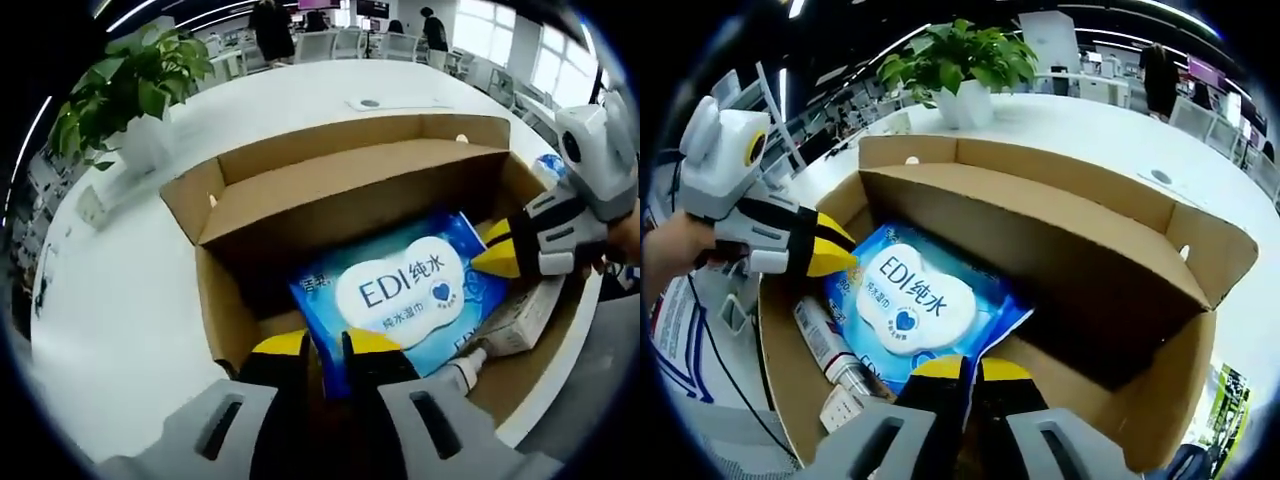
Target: Operate the shoe box by opening the lid, removing the specified soft item, and placing it in the target area until the item is outside and the box remains undamaged.
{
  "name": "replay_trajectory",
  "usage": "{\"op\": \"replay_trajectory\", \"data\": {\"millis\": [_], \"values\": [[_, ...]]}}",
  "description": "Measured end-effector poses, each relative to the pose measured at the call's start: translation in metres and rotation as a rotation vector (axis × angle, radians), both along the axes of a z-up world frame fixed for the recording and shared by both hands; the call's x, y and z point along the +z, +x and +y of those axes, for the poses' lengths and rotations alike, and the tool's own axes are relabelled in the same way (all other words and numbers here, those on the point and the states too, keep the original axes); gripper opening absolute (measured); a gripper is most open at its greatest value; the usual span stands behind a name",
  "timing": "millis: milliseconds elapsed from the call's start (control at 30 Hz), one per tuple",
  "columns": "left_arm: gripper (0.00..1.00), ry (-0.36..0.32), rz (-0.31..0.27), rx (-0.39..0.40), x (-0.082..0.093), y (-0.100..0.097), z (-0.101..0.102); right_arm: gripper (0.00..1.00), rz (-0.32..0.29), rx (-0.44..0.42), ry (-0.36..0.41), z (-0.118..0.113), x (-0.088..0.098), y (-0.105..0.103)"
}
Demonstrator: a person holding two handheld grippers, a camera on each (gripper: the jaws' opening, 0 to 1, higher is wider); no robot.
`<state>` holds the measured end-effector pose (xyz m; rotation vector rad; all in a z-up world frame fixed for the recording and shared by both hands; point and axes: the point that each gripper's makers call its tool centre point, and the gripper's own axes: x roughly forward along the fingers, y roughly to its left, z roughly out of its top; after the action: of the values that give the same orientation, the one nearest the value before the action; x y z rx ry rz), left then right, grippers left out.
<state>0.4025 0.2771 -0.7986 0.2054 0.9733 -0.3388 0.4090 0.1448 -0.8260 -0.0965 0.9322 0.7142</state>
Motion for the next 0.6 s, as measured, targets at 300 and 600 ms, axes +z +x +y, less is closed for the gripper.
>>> {"op": "replay_trajectory", "data": {"millis": [300, 600], "values": [[0.14, 0.002, 0.051, -0.01, -0.014, -0.004, -0.005, 0.0, 0.0, -0.004, 0.0, 0.0, -0.001, 0.0], [0.06, -0.006, 0.033, -0.015, -0.015, -0.001, -0.003, 0.0, 0.02, -0.036, 0.031, 0.001, 0.0, -0.001]]}}
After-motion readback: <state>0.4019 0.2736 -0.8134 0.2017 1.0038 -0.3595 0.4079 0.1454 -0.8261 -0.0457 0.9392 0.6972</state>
